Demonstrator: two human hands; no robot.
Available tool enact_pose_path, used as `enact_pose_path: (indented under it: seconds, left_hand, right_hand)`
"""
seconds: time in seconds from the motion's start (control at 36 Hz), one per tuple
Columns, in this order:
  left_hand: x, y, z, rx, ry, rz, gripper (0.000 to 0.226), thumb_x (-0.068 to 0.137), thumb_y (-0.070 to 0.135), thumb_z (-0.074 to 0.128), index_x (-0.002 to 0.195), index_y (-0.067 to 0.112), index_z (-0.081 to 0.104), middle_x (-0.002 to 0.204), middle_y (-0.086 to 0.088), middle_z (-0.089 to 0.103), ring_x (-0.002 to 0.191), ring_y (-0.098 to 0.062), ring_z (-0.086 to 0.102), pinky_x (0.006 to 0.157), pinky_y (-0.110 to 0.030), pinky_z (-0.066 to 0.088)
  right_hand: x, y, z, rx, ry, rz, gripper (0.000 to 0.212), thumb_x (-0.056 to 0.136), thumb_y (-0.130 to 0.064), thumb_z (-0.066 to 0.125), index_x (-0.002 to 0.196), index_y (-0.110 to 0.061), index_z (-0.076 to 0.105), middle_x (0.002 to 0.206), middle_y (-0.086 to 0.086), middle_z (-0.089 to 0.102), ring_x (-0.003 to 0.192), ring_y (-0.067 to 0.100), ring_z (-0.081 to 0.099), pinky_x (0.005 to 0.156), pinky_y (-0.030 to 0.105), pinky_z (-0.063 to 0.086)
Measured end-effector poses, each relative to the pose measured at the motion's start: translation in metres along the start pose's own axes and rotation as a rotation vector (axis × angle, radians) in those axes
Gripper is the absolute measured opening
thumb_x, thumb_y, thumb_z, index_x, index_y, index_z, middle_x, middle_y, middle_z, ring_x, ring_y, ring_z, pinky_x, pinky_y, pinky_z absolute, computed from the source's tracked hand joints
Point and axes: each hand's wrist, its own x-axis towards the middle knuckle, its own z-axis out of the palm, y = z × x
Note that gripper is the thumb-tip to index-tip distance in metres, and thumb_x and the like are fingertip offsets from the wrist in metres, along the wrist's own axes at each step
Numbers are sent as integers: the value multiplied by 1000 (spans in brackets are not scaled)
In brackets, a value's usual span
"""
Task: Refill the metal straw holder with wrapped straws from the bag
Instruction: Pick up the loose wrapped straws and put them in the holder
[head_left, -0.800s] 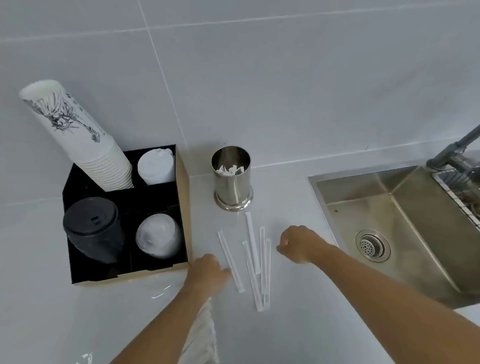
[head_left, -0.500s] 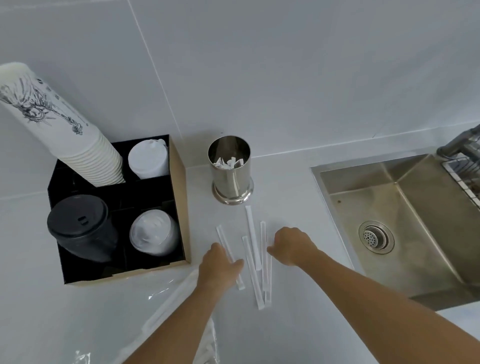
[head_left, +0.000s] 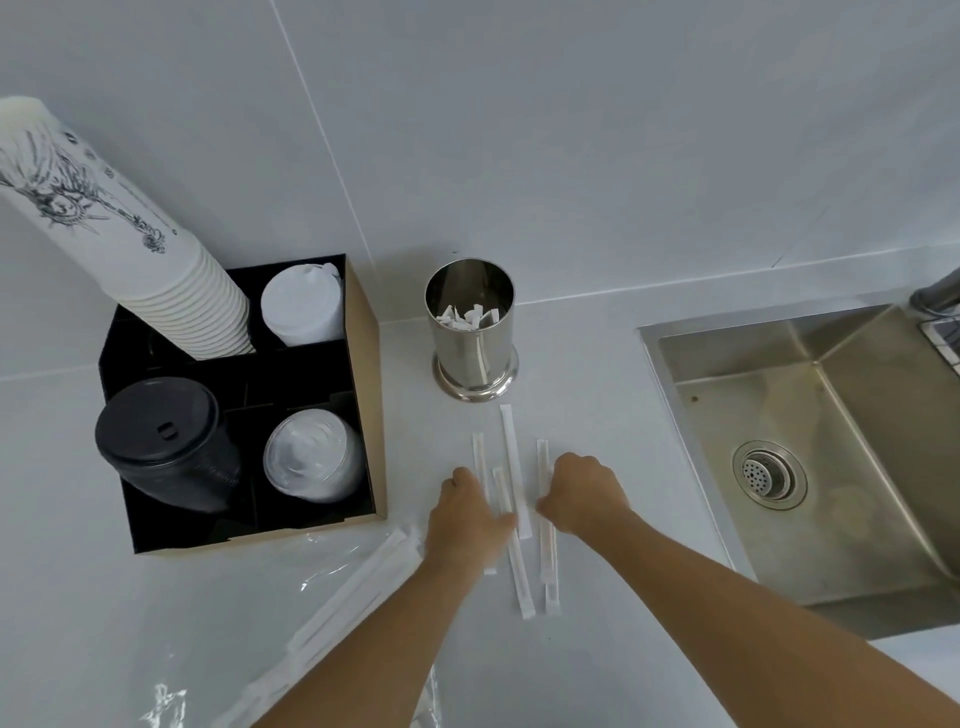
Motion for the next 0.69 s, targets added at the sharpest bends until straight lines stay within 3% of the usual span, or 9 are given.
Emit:
enact_pose_path:
  seconds: [0.11, 0.31, 0.5, 0.58, 0.64, 0.69]
  left_hand:
    - [4, 1, 1, 1, 1, -9, 33, 81, 21, 66, 105, 11, 46, 101, -6, 53, 83, -21, 55, 64, -27, 42]
    - [9, -4, -6, 47, 12, 25, 11, 82, 9, 59, 86, 15, 50, 96, -7, 61, 78, -19, 54, 61, -25, 40]
    - [9, -10, -11, 64, 9, 22, 12, 79, 14, 65, 82, 15, 53, 91, -6, 60, 76, -19, 58, 53, -21, 39]
    - [10, -13, -12, 52, 3, 28, 13, 78, 15, 65, 77, 15, 52, 87, -7, 60, 74, -19, 59, 46, -20, 33]
    - [11, -12, -13, 44, -4, 28, 12, 77, 16, 66, 76, 14, 53, 86, -7, 61, 72, -19, 59, 47, -21, 36]
    - [10, -12, -15, 22, -13, 22, 10, 76, 16, 66, 76, 11, 57, 83, -7, 63, 70, -19, 61, 49, -23, 43]
  right_hand:
    - [0, -1, -3, -28, -16, -5, 26, 79, -2, 60, 65, -16, 43, 68, 0, 49, 67, 19, 54, 62, 26, 46]
    - [3, 1, -3, -41, -28, -53, 22, 78, -6, 66, 72, -15, 47, 69, -2, 47, 74, 21, 56, 67, 26, 48]
    - [0, 3, -3, -165, 13, -111, 15, 78, -3, 59, 81, -13, 49, 68, -2, 43, 76, 22, 57, 66, 27, 49]
    - [5, 2, -9, -62, 2, -75, 13, 74, -7, 61, 74, -14, 50, 71, 0, 50, 73, 23, 59, 60, 27, 48]
    - [9, 1, -12, 38, -2, -50, 16, 71, -9, 60, 66, -14, 46, 66, 1, 52, 62, 20, 57, 51, 23, 44]
    - [12, -3, -15, 122, -11, -42, 12, 71, -9, 60, 67, -12, 49, 64, 4, 58, 58, 22, 62, 50, 24, 49]
